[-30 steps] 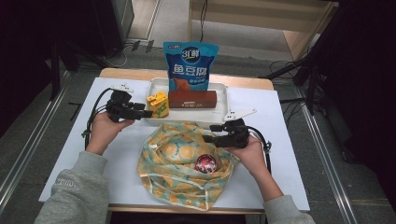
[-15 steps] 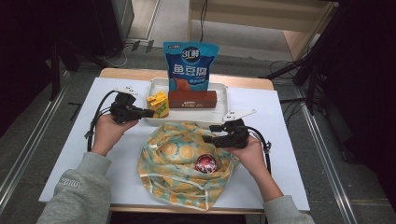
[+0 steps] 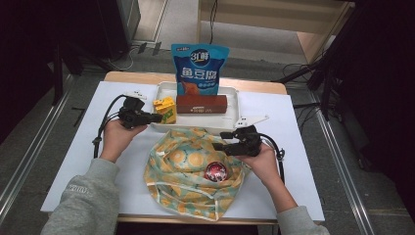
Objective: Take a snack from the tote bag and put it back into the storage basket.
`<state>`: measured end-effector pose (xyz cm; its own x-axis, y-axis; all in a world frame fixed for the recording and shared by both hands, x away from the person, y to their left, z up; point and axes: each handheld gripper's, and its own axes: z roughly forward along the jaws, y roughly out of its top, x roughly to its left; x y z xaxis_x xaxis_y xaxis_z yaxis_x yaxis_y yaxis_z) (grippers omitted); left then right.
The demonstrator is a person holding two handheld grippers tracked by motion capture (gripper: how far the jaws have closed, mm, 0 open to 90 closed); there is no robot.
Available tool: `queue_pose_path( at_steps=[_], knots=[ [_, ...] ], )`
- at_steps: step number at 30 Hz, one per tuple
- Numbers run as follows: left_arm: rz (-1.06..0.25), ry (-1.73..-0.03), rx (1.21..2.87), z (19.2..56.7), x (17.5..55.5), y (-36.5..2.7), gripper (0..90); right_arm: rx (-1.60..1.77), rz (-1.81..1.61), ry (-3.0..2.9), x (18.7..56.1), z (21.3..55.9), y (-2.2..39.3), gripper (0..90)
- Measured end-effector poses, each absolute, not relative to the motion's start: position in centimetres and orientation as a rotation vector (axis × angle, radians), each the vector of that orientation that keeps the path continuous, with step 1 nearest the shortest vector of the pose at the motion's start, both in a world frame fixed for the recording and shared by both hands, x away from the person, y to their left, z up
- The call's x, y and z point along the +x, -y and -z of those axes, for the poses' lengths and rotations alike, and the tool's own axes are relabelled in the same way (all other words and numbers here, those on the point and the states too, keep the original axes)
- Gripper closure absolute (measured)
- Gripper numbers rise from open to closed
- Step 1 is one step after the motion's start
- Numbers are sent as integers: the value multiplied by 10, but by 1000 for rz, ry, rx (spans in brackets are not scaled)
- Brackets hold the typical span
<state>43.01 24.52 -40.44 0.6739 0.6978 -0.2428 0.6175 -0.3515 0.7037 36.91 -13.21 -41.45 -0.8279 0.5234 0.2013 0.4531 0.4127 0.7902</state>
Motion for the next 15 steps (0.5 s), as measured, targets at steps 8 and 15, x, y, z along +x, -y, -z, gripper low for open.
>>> queue_pose_path(
  at_steps=[8, 15],
  knots=[
    [-129, -1020, 2069, 406, 432, -251, 878, 890, -1399, -2579, 369, 415, 132, 435],
    [-137, -1028, 2071, 406, 432, -257, 877, 893, -1403, -2576, 369, 414, 132, 435]
  ],
)
